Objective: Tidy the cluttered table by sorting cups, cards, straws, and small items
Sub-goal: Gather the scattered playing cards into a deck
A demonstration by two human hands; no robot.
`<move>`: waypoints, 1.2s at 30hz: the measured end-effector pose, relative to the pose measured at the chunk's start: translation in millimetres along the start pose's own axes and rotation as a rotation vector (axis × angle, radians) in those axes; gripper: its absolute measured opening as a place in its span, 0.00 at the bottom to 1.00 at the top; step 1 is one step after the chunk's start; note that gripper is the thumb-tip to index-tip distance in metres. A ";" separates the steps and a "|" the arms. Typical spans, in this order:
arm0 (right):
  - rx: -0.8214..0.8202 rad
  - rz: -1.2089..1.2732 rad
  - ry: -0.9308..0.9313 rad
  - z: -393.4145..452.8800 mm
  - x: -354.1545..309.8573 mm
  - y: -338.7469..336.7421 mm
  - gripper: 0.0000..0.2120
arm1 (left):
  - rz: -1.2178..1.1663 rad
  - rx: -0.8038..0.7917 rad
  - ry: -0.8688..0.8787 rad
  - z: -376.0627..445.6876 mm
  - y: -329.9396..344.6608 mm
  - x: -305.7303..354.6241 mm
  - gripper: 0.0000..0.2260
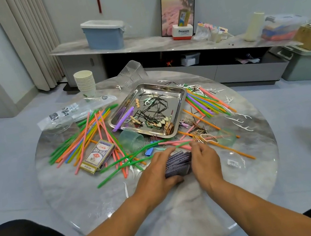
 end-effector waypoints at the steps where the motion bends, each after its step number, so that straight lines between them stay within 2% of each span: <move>1: -0.034 0.046 0.014 1.4 2.6 1.1 0.19 | -0.022 0.005 -0.008 -0.7 -0.6 -0.5 0.39; 5: -0.376 0.163 -0.022 -26.6 -5.3 40.5 0.13 | -0.126 0.044 -0.023 -0.6 -5.6 0.6 0.43; 6: -0.407 0.162 -0.034 -32.6 -4.8 47.1 0.13 | -0.152 0.050 -0.034 -0.1 -7.2 0.6 0.43; 8: -0.316 0.140 -0.066 -32.5 -5.9 41.1 0.11 | -0.128 0.041 -0.052 0.5 -9.8 1.3 0.43; 10: -0.177 0.201 -0.027 -25.8 -9.6 19.9 0.14 | -0.065 0.025 -0.048 0.7 -10.7 4.4 0.42; 11: -0.175 0.267 0.015 -22.1 -10.0 15.8 0.16 | -0.051 0.020 -0.044 -0.2 -10.0 5.0 0.41; 13: -0.302 0.353 0.048 -21.1 -13.3 24.9 0.13 | -0.057 0.019 -0.036 -0.9 -7.8 5.5 0.39; 15: -0.387 0.265 -0.010 -28.2 -15.5 38.0 0.13 | -0.086 0.034 -0.031 -1.0 -7.0 4.4 0.38; 19: -0.257 0.152 -0.068 -29.4 -7.6 31.7 0.09 | -0.171 0.122 -0.083 -3.2 -12.0 -3.1 0.39; 21: -0.305 0.173 -0.044 -28.3 -6.6 35.8 0.13 | -0.243 0.168 -0.111 -6.1 -13.1 -7.4 0.40; 24: -0.412 0.099 -0.077 -37.3 -9.3 50.4 0.32 | -0.339 0.158 -0.103 -8.6 -7.8 -6.2 0.40; 25: -0.414 0.070 -0.082 -38.4 -8.9 53.9 0.35 | -0.318 0.133 -0.096 -8.3 -6.6 -3.8 0.38; 27: -0.441 0.067 -0.081 -39.4 -8.1 58.9 0.38 | -0.209 0.084 -0.090 -7.9 -4.9 -2.6 0.33; 30: -0.564 0.156 -0.057 -45.2 -7.7 64.8 0.39 | -0.137 0.077 -0.118 -6.5 -5.5 -7.8 0.18; 32: -0.600 0.226 -0.078 -46.3 -15.4 62.5 0.38 | -0.302 0.195 -0.247 -8.4 -13.1 -17.2 0.12; 34: -0.536 0.311 -0.104 -37.7 -29.4 50.9 0.33 | -0.541 0.306 -0.389 -7.6 -20.9 -24.0 0.12; 36: -0.468 0.365 -0.079 -23.9 -40.2 37.1 0.26 | -0.767 0.319 -0.454 -0.7 -19.6 -20.2 0.13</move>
Point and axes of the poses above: each hand's wrist, its own z-axis towards the middle knuckle, its own y-axis out of the palm, x = y × z, the point moved 10 cm from there along z, towards the middle knuckle, and after that the axes turned 10 degrees about y, right-handed, at the moved point
